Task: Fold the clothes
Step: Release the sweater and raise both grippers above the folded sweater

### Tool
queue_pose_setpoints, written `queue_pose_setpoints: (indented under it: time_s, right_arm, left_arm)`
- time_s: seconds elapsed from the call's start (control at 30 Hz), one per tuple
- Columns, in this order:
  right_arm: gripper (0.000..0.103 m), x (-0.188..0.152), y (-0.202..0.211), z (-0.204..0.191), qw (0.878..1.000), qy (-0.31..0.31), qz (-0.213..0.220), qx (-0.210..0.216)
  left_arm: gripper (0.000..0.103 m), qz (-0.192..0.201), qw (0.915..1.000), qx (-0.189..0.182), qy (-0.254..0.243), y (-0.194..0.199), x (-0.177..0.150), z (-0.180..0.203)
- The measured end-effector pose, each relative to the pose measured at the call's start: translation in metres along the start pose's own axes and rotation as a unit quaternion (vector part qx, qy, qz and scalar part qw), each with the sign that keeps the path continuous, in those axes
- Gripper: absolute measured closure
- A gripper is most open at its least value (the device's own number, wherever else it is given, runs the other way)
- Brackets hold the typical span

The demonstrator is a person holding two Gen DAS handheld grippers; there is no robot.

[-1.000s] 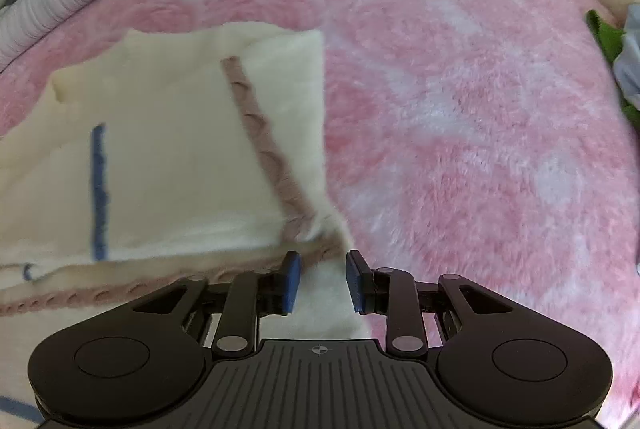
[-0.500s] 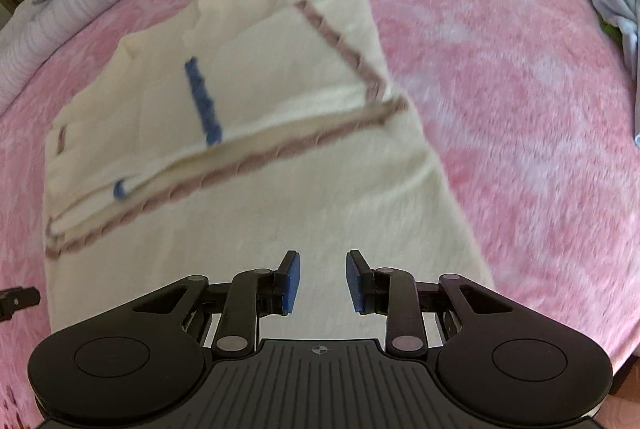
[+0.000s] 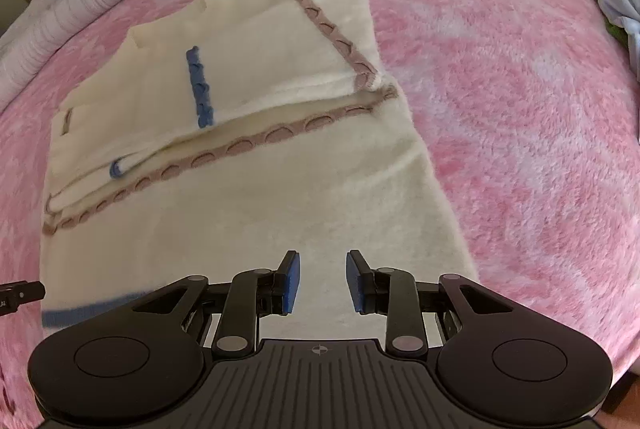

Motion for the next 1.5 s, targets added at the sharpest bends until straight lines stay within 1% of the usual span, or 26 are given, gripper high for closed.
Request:
queue_pose_setpoints:
  time_s: [0.17,0.33,0.4,0.43,0.47,0.5,0.53,0.6,0.67,0.73,0.77,0.83,0.93,0.97,1.03,1.07,1.13,1.17,1.23,1.3,1.37,1.47,1.5]
  right_arm:
    - [0.073,-0.013,0.015,0.022,1.000,0.009,0.005,0.009]
    - [0.073,-0.043,0.026,0.047,0.999,0.019,0.002,0.032]
    - [0.074,-0.062,0.024,0.055,0.999,0.021,-0.010,0.037]
    - [0.074,-0.075,0.022,0.061,0.999,0.025,-0.025,0.033]
    - [0.074,-0.089,0.021,0.067,0.998,0.029,-0.038,0.030]
    - [0.074,-0.101,0.024,0.072,0.998,0.036,-0.038,0.032]
    - [0.074,-0.112,0.027,0.076,0.998,0.043,-0.039,0.033]
    - [0.074,-0.128,0.039,0.081,0.997,0.053,-0.054,0.025]
    - [0.074,-0.137,0.050,0.083,0.997,0.051,-0.061,0.019]
    - [0.074,-0.135,0.063,0.078,0.998,0.042,-0.039,0.015]
    - [0.074,-0.131,0.066,0.073,0.999,0.043,-0.021,0.019]
    - [0.073,-0.120,0.065,0.061,0.998,0.051,0.015,0.028]
    - [0.074,-0.110,0.043,0.045,0.994,0.076,0.073,0.032]
    - [0.074,-0.108,0.036,0.041,0.992,0.084,0.093,0.033]
    - [0.074,-0.112,0.022,0.042,0.987,0.099,0.127,0.021]
    - [0.074,-0.116,0.017,0.042,0.983,0.108,0.144,0.014]
    - [0.074,-0.130,0.016,0.040,0.975,0.136,0.177,0.002]
    - [0.074,-0.137,0.016,0.039,0.971,0.149,0.188,-0.006]
    - [0.074,-0.154,0.018,0.040,0.966,0.162,0.199,-0.022]
    - [0.073,-0.172,0.024,0.043,0.967,0.150,0.199,-0.042]
    - [0.073,-0.193,0.033,0.044,0.969,0.124,0.205,-0.055]
    - [0.073,-0.222,0.051,0.038,0.976,0.072,0.195,-0.071]
    - [0.073,-0.230,0.059,0.035,0.979,0.055,0.187,-0.068]
  left_arm:
    - [0.082,0.005,0.9987,-0.032,0.039,0.009,-0.040,-0.011]
    - [0.082,0.013,0.9923,-0.086,0.088,0.015,-0.100,-0.020]
    - [0.082,-0.005,0.9918,-0.085,0.095,0.010,-0.126,-0.017]
    - [0.082,-0.017,0.9919,-0.081,0.096,0.007,-0.141,-0.015]
    - [0.082,-0.034,0.9930,-0.071,0.088,0.004,-0.155,-0.012]
    - [0.082,-0.051,0.9937,-0.060,0.079,0.001,-0.169,-0.010]
    - [0.082,-0.041,0.9954,-0.054,0.067,0.007,-0.181,-0.007]
    - [0.082,-0.049,0.9967,-0.047,0.045,0.020,-0.195,-0.003]
    - [0.083,-0.057,0.9965,-0.041,0.045,0.032,-0.196,-0.004]
    - [0.083,-0.023,0.9973,-0.048,0.050,0.042,-0.181,-0.006]
    - [0.082,-0.006,0.9973,-0.051,0.052,0.047,-0.174,-0.007]
    - [0.082,0.029,0.9970,-0.048,0.054,0.042,-0.151,-0.009]
    - [0.082,0.084,0.9935,-0.048,0.060,0.025,-0.128,-0.008]
    - [0.082,0.107,0.9911,-0.050,0.061,0.017,-0.123,-0.008]
    - [0.082,0.136,0.9877,-0.052,0.057,0.003,-0.122,-0.007]
    - [0.082,0.146,0.9864,-0.053,0.054,-0.003,-0.125,-0.005]
    - [0.082,0.181,0.9813,-0.051,0.041,-0.008,-0.135,-0.003]
    - [0.082,0.201,0.9779,-0.049,0.033,-0.009,-0.141,-0.002]
    - [0.082,0.226,0.9731,-0.042,0.017,-0.008,-0.153,0.000]
    - [0.081,0.231,0.9719,-0.040,0.021,0.006,-0.166,-0.002]
    - [0.081,0.236,0.9707,-0.038,0.025,0.021,-0.179,-0.005]
    - [0.081,0.243,0.9690,-0.035,0.031,0.044,-0.199,-0.009]
    - [0.081,0.245,0.9684,-0.034,0.033,0.051,-0.205,-0.010]
Point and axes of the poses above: each gripper's, at about its wrist camera, not at the fingertips, and y roughly against the way its jaws point, z to its right, x to its top, the point moved 6 cm from there along -y, roughly the way its jaws point, and after that the axes turned 4 degrees about x, right-handed, at the moved point
